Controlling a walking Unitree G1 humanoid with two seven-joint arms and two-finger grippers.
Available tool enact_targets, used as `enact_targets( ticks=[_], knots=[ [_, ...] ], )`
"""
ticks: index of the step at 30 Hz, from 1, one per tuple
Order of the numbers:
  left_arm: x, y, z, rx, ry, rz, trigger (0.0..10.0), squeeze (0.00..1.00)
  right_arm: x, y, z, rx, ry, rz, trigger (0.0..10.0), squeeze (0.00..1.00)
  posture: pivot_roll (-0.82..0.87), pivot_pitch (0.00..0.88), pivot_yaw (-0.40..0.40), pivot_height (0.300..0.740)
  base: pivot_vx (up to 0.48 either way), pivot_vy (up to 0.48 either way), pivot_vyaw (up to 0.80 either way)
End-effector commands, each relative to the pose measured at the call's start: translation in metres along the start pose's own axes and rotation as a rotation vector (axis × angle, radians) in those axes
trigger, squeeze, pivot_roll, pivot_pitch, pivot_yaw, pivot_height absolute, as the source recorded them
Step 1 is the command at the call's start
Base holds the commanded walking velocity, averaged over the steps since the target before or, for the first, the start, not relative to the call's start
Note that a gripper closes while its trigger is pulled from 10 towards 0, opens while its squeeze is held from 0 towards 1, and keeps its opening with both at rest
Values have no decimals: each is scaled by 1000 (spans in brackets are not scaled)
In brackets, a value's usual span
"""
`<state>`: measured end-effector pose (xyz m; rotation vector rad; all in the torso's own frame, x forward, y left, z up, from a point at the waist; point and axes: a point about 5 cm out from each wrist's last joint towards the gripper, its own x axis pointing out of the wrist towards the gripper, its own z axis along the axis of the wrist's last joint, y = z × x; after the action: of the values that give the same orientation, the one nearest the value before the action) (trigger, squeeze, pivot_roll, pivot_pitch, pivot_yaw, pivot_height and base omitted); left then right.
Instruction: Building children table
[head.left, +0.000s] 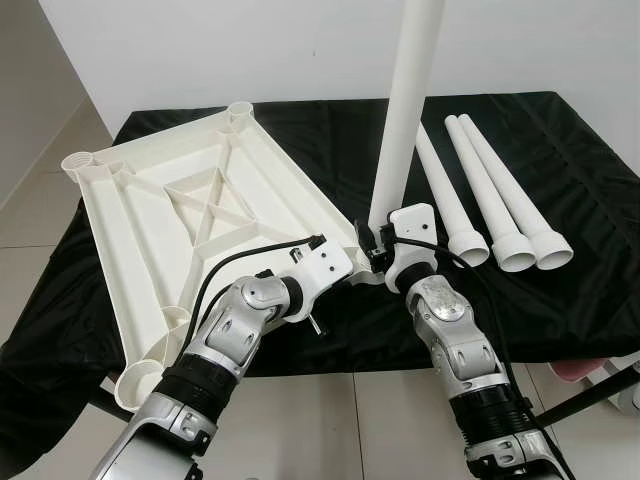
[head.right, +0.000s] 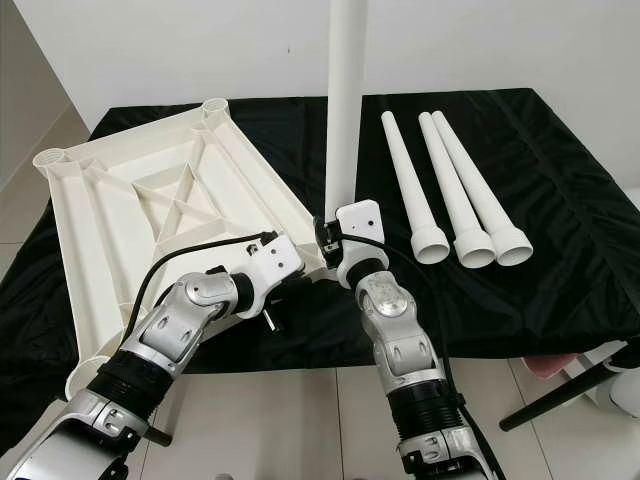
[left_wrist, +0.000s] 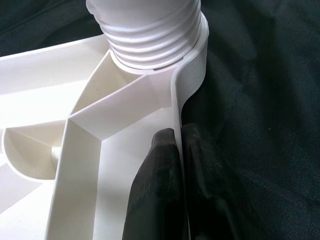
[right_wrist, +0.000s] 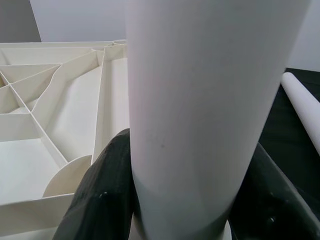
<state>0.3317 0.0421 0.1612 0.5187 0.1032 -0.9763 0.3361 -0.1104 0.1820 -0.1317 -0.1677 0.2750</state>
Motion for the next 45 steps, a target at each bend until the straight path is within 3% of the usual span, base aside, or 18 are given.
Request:
enact_targets(
  ticks=[1,10,30,45],
  knots=[
    [-3,2,22,51,-119,-5,10000,0,-16,-9,-49,7,229,-78,10000,0,-121,128,69,740,0,0,0],
    [-3,1,22,50,-119,-5,10000,0,-19,3,-53,45,214,-210,10000,0,-118,127,65,740,0,0,0],
    [-3,-2,22,56,-123,-16,10000,0,-28,13,-47,115,135,-460,10000,0,-110,103,63,740,0,0,0],
    [-3,-3,22,58,-120,-22,10000,0,-26,4,-49,115,138,-485,10000,0,-110,102,66,740,0,0,0]
  ],
)
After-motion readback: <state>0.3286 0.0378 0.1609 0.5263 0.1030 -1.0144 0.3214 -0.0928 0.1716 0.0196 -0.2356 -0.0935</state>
